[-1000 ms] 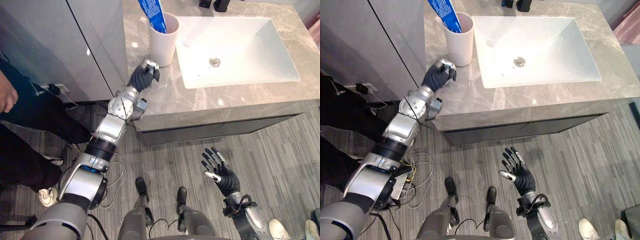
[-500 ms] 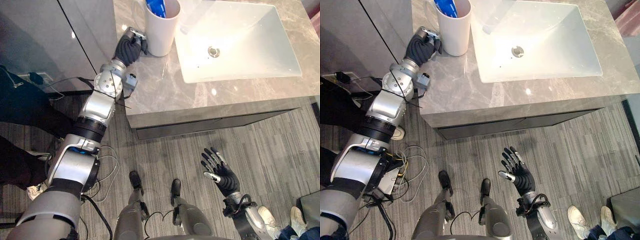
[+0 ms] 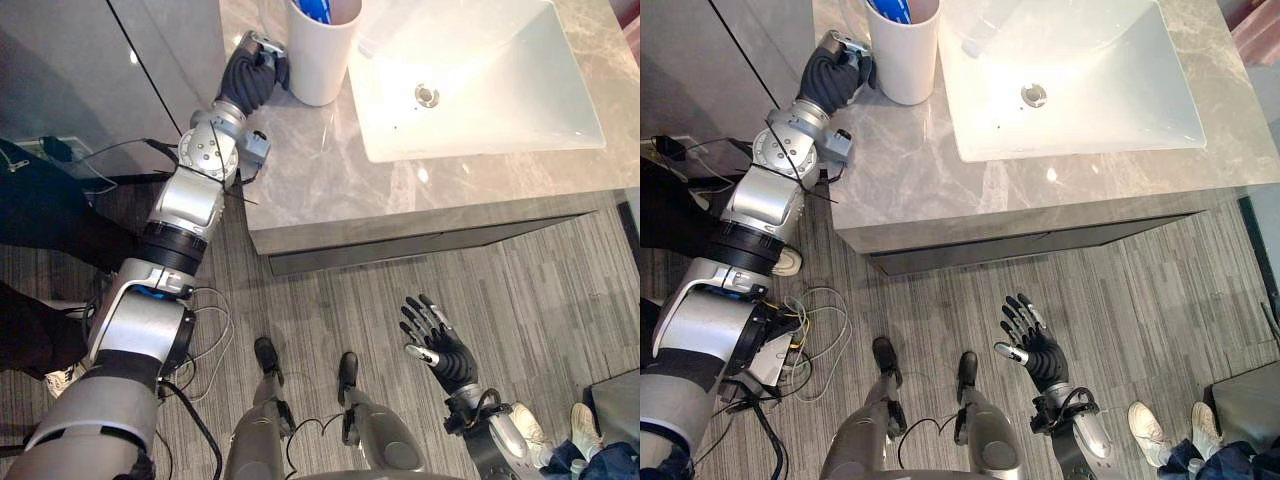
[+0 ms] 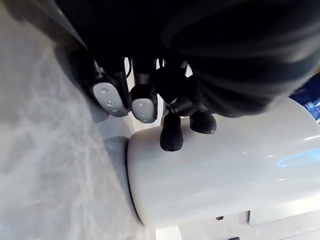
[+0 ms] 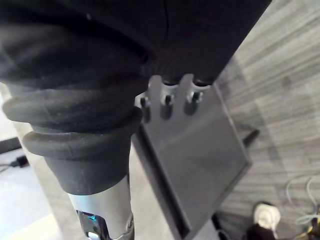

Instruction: Organize washtable

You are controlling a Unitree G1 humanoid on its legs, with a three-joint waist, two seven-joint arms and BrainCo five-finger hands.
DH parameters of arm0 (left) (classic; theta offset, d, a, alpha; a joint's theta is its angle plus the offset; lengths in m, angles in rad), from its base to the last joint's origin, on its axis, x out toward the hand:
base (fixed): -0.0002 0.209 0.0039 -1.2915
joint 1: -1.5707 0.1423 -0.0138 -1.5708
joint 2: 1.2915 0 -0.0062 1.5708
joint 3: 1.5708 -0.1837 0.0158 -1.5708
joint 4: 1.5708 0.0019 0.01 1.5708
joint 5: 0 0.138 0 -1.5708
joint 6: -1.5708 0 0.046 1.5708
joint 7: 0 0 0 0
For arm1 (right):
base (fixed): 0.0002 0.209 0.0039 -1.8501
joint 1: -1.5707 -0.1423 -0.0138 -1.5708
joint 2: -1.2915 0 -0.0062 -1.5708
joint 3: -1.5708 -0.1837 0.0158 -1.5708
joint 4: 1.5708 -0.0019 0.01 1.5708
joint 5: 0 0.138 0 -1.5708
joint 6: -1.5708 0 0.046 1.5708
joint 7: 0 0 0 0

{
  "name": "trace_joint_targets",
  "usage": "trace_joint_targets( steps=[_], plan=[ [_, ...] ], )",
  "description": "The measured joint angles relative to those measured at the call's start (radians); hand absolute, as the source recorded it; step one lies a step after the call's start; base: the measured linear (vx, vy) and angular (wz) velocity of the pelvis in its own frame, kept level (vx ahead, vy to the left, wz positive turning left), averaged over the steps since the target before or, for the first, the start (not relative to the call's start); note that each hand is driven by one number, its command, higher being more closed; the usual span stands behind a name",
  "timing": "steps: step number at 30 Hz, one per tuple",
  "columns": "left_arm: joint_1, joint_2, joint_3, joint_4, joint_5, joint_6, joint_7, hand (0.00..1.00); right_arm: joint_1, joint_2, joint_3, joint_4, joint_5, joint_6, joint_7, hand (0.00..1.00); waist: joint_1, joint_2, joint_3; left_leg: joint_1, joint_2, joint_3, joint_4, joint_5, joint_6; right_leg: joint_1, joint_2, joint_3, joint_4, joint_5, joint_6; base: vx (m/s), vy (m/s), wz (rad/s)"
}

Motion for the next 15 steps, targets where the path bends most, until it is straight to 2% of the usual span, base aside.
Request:
trace_joint_targets(
  steps=[4, 7, 10, 15],
  plan=[
    [0.093, -0.005, -0.003, -0.111, 0.014, 0.001, -0.016, 1.0, -0.003, 0.0, 0.012, 0.002, 0.0, 0.001, 0.0, 0.0, 0.004, 0.012, 0.008, 0.014, -0.005, -0.008, -0.001, -0.001, -0.001, 0.018, -0.001, -0.007, -0.001, -0.002, -0.001, 0.02, 0.036, 0.05],
    [0.16, -0.045, -0.015, -0.189, 0.023, -0.003, -0.055, 1.0, -0.019, 0.001, 0.018, 0.015, 0.0, 0.002, 0.0, 0.0, 0.018, 0.022, 0.011, 0.018, -0.005, -0.017, -0.001, -0.004, -0.005, 0.028, -0.002, -0.016, 0.0, -0.006, -0.007, 0.0, 0.037, 0.08],
    [0.198, -0.084, -0.033, -0.213, 0.023, -0.012, -0.074, 1.0, -0.026, 0.001, 0.018, 0.021, 0.0, 0.006, 0.001, 0.0, 0.033, 0.039, 0.009, 0.022, -0.006, -0.026, -0.001, -0.004, -0.005, 0.036, -0.004, -0.025, 0.001, -0.009, -0.007, 0.0, 0.038, 0.09],
    [0.23, -0.115, -0.052, -0.225, 0.023, -0.021, -0.077, 1.0, -0.029, 0.001, 0.017, 0.021, 0.0, 0.008, 0.0, 0.0, 0.048, 0.049, 0.005, 0.029, -0.007, -0.029, -0.001, -0.004, -0.005, 0.043, -0.005, -0.028, 0.002, -0.01, -0.006, 0.01, 0.04, 0.03]
  ],
)
